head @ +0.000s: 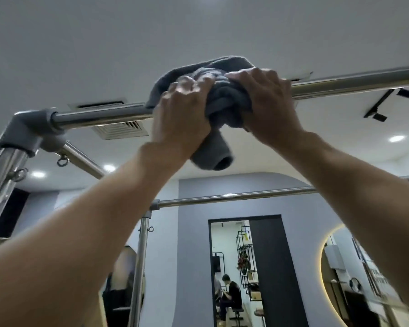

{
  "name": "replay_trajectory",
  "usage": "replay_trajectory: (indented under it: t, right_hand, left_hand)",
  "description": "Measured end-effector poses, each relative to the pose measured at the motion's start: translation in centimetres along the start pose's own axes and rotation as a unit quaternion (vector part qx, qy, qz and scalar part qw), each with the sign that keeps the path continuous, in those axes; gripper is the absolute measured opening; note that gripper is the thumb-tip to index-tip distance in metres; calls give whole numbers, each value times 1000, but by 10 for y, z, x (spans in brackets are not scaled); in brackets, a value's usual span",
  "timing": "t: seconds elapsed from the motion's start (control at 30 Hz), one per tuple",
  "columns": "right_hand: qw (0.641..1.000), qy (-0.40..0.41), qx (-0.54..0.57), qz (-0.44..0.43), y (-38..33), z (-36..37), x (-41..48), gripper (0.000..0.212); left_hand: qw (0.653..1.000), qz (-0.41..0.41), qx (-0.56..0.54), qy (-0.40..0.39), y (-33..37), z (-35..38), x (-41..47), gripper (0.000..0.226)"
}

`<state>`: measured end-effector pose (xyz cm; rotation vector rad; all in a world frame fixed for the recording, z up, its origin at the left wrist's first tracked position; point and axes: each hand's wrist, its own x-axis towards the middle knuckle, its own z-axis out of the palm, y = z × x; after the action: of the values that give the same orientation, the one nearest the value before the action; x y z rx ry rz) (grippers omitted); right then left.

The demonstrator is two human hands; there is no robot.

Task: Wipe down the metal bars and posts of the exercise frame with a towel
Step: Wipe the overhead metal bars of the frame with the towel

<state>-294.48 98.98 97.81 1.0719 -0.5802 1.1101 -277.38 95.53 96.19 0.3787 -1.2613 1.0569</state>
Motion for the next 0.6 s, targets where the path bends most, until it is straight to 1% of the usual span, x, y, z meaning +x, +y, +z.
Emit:
replay_trajectory:
  t: [0.07, 0.13, 0.2, 0.23, 0.3, 0.33, 0.4, 0.5, 0.53, 0.6]
  right_hand:
    - [999, -5, -9, 35, -3, 1, 8, 52]
    - [995, 17, -23, 91, -24, 13, 18, 43]
    - [992, 26, -19, 119, -57, 34, 25, 31]
    - [993, 20, -11, 114, -75, 44, 28, 30]
    - [997, -10, 11, 81, -102, 55, 30, 36]
    - [997, -22, 17, 67, -108, 56, 31, 39]
    - [998, -22, 14, 50, -108, 55, 28, 42]
    - [998, -14, 3, 65, -103, 55, 26, 43]
    - [997, -16, 10, 78, -109, 59, 32, 40]
    - [994, -37, 16, 103, -133, 70, 46, 33]
  left_hand:
    - [1000, -6, 1, -19, 0, 3, 13, 53]
    - [998, -25, 10, -49, -15, -5, 22, 53]
    - [996, -52, 18, -71, -42, -18, 16, 55]
    - [995, -67, 27, -73, -58, -25, 9, 57]
    - [993, -85, 52, -59, -81, -38, -9, 59]
    - [994, -84, 57, -47, -86, -42, -18, 59]
    - [995, -74, 60, -37, -85, -42, -27, 58]
    - [997, -40, 55, -43, -91, -39, -24, 57]
    - [996, -40, 67, -50, -99, -41, -21, 56]
    - [990, -72, 94, -76, -121, -50, -14, 53]
